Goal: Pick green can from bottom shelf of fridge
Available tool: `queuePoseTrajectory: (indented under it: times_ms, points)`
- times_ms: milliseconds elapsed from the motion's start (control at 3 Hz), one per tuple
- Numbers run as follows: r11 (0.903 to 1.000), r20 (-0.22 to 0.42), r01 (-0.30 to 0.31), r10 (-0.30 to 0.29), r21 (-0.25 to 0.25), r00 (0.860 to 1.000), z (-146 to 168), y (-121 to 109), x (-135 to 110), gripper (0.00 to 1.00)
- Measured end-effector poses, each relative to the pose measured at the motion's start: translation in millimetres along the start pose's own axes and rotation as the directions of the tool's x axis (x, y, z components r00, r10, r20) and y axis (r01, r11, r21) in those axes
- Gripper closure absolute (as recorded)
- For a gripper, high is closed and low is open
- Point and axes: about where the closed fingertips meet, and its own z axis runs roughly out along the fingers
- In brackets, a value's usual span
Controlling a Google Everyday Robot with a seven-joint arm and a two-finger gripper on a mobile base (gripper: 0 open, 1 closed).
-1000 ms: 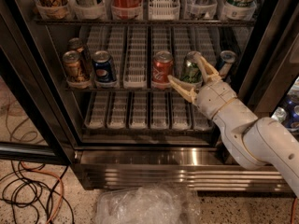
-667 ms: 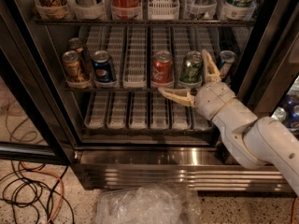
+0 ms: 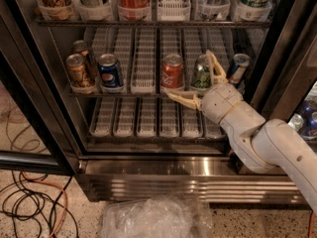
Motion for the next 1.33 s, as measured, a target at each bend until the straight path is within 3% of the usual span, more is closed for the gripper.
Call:
queuePoseTrajectory:
  times_ms: [667,1000,1333]
  points:
    - [0.9984,-0.011,0.056,-0.056,-0.002,0.998,14.4,-7.6,18.7,0.04]
    - [0.9983,-0.011,0.058,-0.058,-0.001,0.998,15.0,-8.9,19.0,0.11]
    - [0.9983,-0.011,0.058,-0.058,-0.001,0.998,15.0,-8.9,19.0,0.09]
